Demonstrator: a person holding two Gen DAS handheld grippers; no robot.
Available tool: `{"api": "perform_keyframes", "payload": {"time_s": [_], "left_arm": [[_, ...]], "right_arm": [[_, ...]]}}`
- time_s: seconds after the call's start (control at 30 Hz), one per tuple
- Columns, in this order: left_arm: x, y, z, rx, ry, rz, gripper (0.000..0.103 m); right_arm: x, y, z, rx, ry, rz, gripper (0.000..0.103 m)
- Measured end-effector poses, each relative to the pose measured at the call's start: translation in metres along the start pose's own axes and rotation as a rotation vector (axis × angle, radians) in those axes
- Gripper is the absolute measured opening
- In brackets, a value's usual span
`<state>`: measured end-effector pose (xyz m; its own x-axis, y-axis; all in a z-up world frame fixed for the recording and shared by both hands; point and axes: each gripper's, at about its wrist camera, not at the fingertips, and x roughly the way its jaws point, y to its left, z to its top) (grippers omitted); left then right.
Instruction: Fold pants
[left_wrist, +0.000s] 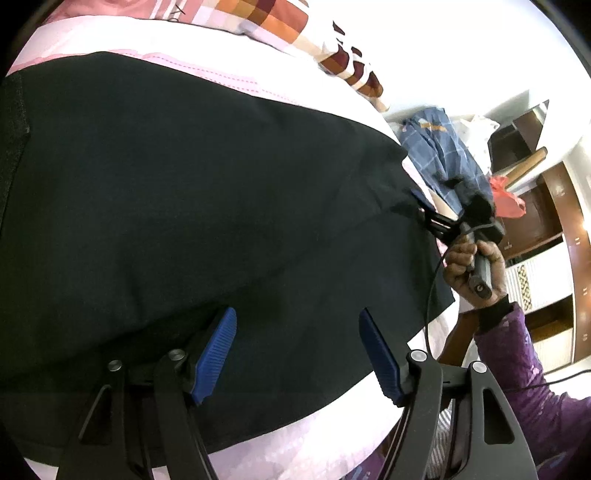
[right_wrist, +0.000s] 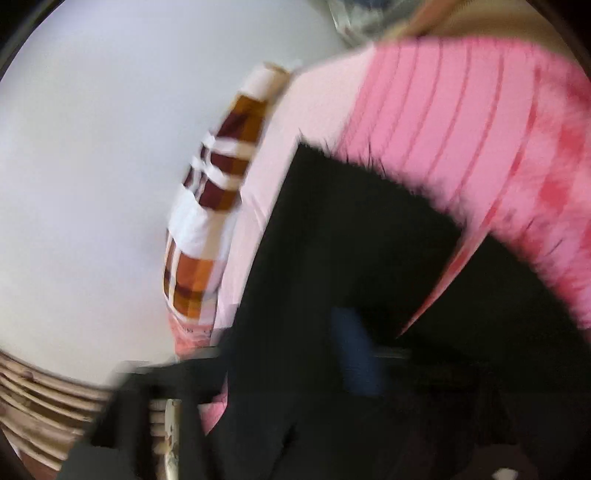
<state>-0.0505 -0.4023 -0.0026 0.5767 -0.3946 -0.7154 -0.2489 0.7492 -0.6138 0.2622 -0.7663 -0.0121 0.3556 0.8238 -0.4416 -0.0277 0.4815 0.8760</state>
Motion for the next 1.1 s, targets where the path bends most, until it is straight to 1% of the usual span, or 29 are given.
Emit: {"api": "perform_keyframes", "payload": {"time_s": [0.03, 0.07, 0.1, 0.13, 0.17, 0.23, 0.27, 0.3, 0.33, 0.43, 0.47, 0.5, 0.57, 0.63, 0.67, 0.7, 0.73, 0.77, 0.8, 0.83, 0.9, 1.0, 1.03, 1.07, 1.1], "left_arm": [[0.000, 0.000, 0.000, -0.010, -0.003, -0.003, 0.070], [0.001, 0.000, 0.001, -0.016, -0.003, -0.004, 0.070], [0.002, 0.000, 0.002, -0.020, 0.001, -0.007, 0.070], [0.002, 0.000, 0.004, -0.026, 0.006, -0.011, 0.070], [0.002, 0.001, 0.005, -0.031, 0.006, -0.014, 0.070], [0.002, 0.001, 0.006, -0.039, 0.003, -0.018, 0.070], [0.002, 0.002, 0.007, -0.040, 0.001, -0.017, 0.070], [0.003, 0.001, 0.007, -0.037, 0.001, -0.014, 0.070], [0.003, 0.000, 0.007, -0.031, 0.003, -0.012, 0.070], [0.003, 0.001, 0.007, -0.020, 0.008, -0.010, 0.070], [0.003, 0.002, 0.008, -0.026, 0.008, -0.013, 0.070], [0.003, 0.002, 0.007, -0.031, 0.007, -0.015, 0.070], [0.003, 0.004, 0.008, -0.045, 0.006, -0.026, 0.070], [0.003, 0.006, 0.008, -0.052, 0.005, -0.032, 0.070], [0.003, 0.006, 0.008, -0.053, 0.005, -0.033, 0.070], [0.003, 0.005, 0.008, -0.050, 0.005, -0.033, 0.071], [0.003, 0.005, 0.007, -0.045, 0.006, -0.032, 0.071], [0.003, 0.004, 0.007, -0.038, 0.006, -0.029, 0.071], [0.003, 0.004, 0.007, -0.033, 0.007, -0.026, 0.071], [0.003, 0.003, 0.006, -0.027, 0.007, -0.021, 0.071], [0.004, 0.001, 0.005, -0.018, 0.009, -0.016, 0.071], [0.005, -0.001, 0.006, -0.015, 0.006, -0.016, 0.072], [0.005, -0.001, 0.007, -0.016, 0.005, -0.017, 0.073], [0.005, -0.001, 0.007, -0.019, 0.002, -0.019, 0.073], [0.005, -0.001, 0.007, -0.020, -0.001, -0.024, 0.075]], "right_arm": [[0.008, -0.004, -0.004, 0.017, 0.027, -0.016, 0.007], [0.014, -0.008, -0.010, 0.035, 0.044, -0.015, 0.007], [0.014, -0.011, -0.015, 0.043, 0.042, 0.010, 0.006], [0.009, -0.011, -0.019, 0.044, 0.019, 0.021, 0.006], [-0.003, -0.010, -0.023, 0.049, -0.030, 0.023, 0.007], [-0.021, -0.011, -0.024, 0.058, -0.095, 0.004, 0.018], [-0.028, -0.011, -0.021, 0.052, -0.111, -0.024, 0.037], [-0.035, -0.012, -0.016, 0.041, -0.123, -0.039, 0.048], [-0.042, -0.013, -0.009, 0.040, -0.136, -0.037, 0.051], [-0.066, -0.018, 0.016, 0.067, -0.198, -0.112, 0.065], [-0.072, -0.019, 0.023, 0.067, -0.205, -0.139, 0.072], [-0.074, -0.020, 0.029, 0.065, -0.192, -0.178, 0.073], [-0.076, -0.020, 0.036, 0.057, -0.178, -0.222, 0.073], [-0.071, -0.013, 0.040, 0.004, -0.141, -0.274, 0.078], [-0.066, -0.008, 0.041, -0.022, -0.125, -0.289, 0.085], [-0.058, -0.005, 0.042, -0.026, -0.111, -0.265, 0.088], [-0.052, -0.005, 0.042, -0.024, -0.079, -0.225, 0.089], [-0.045, -0.003, 0.043, -0.030, -0.058, -0.206, 0.090], [-0.040, 0.000, 0.043, -0.052, -0.063, -0.199, 0.090], [-0.038, 0.000, 0.045, -0.063, -0.059, -0.173, 0.090], [-0.032, -0.006, 0.046, -0.037, -0.037, -0.096, 0.090], [-0.034, -0.008, 0.042, -0.010, -0.026, -0.028, 0.088], [-0.033, -0.007, 0.037, -0.017, -0.007, -0.023, 0.087], [-0.030, -0.005, 0.029, -0.053, 0.016, -0.059, 0.083], [-0.029, 0.001, 0.022, -0.091, 0.018, -0.082, 0.083]]}}
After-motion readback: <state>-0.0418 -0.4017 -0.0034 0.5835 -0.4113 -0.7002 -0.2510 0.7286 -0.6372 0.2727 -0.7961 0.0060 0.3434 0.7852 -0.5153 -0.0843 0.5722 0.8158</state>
